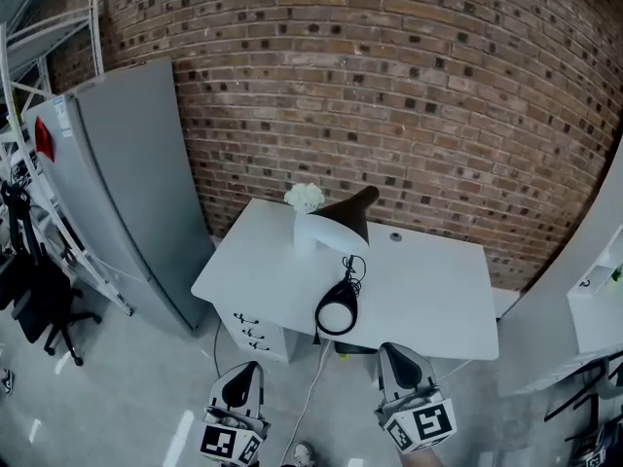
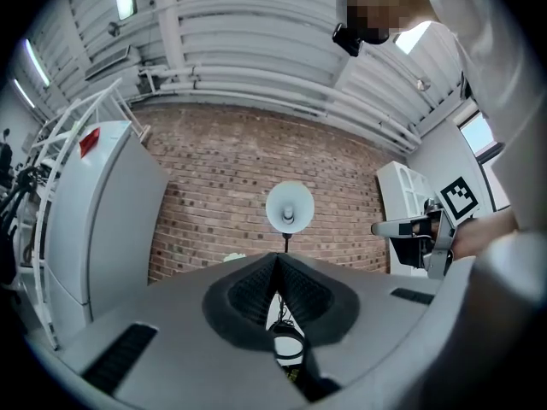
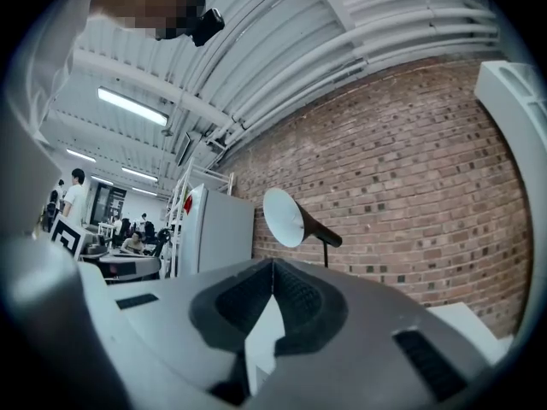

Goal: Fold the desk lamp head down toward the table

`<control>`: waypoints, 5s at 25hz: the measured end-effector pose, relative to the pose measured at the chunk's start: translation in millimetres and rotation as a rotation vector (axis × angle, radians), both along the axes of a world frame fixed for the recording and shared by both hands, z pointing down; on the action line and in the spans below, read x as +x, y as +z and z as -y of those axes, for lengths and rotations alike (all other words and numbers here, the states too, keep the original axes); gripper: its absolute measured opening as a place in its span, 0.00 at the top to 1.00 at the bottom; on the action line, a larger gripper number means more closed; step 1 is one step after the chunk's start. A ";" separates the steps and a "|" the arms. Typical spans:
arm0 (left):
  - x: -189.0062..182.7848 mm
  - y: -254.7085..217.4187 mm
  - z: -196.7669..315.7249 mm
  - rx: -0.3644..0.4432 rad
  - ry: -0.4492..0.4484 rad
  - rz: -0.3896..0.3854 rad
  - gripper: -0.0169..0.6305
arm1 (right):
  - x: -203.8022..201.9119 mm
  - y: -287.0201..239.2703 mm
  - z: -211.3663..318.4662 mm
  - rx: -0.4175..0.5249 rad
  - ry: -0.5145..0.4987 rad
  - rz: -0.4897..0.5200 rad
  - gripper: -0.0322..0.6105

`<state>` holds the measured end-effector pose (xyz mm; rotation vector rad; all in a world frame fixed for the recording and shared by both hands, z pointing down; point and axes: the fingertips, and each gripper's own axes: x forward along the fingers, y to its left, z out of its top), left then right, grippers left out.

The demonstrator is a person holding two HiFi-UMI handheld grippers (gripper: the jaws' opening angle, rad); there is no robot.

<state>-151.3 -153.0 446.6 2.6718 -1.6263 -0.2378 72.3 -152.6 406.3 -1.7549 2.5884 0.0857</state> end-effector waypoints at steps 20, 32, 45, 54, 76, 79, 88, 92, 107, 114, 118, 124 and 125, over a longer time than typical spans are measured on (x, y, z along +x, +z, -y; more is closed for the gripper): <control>34.1 3.3 53.2 -0.027 -0.007 -0.014 0.96 | -3.4 -26.4 67.8 0.039 -0.121 -0.032 0.92; 73.2 4.3 70.7 -0.026 0.048 -0.017 0.96 | -16.2 -58.1 98.0 0.110 -0.198 -0.212 0.92; 81.6 -8.8 86.9 -0.006 0.096 -0.010 0.96 | -29.8 -96.1 111.1 0.254 -0.194 -0.504 0.92; 86.7 -22.8 98.2 0.013 0.124 0.023 0.96 | -41.8 -107.8 128.6 0.306 -0.137 -0.725 0.83; 86.1 -25.1 108.3 0.016 0.129 0.015 0.96 | -84.2 -107.0 170.6 0.384 -0.268 -1.008 0.59; 83.1 -26.0 110.8 0.015 0.119 0.007 0.96 | -92.6 -102.1 170.7 0.390 -0.321 -1.045 0.58; 75.5 -21.4 114.5 -0.003 0.092 -0.006 0.96 | -99.2 -82.9 160.9 0.424 -0.377 -1.019 0.58; 68.7 -22.5 115.1 -0.002 0.074 -0.016 0.96 | -101.9 -70.8 155.1 0.407 -0.403 -1.001 0.58; 64.7 -15.4 110.5 -0.019 0.054 -0.013 0.96 | -105.2 -4.9 144.5 0.335 -0.461 -1.035 0.58; 68.5 -10.3 106.8 -0.035 0.057 -0.007 0.96 | -99.3 39.1 149.3 0.279 -0.467 -1.058 0.58; 70.7 -7.9 105.2 -0.042 0.058 -0.001 0.96 | -96.2 54.6 152.0 0.247 -0.469 -1.048 0.58; 70.5 -5.5 103.3 -0.054 0.062 0.004 0.96 | -90.6 81.1 160.9 0.184 -0.464 -1.057 0.58; 70.5 -5.2 103.3 -0.056 0.063 0.005 0.96 | -89.1 86.1 163.3 0.170 -0.463 -1.060 0.58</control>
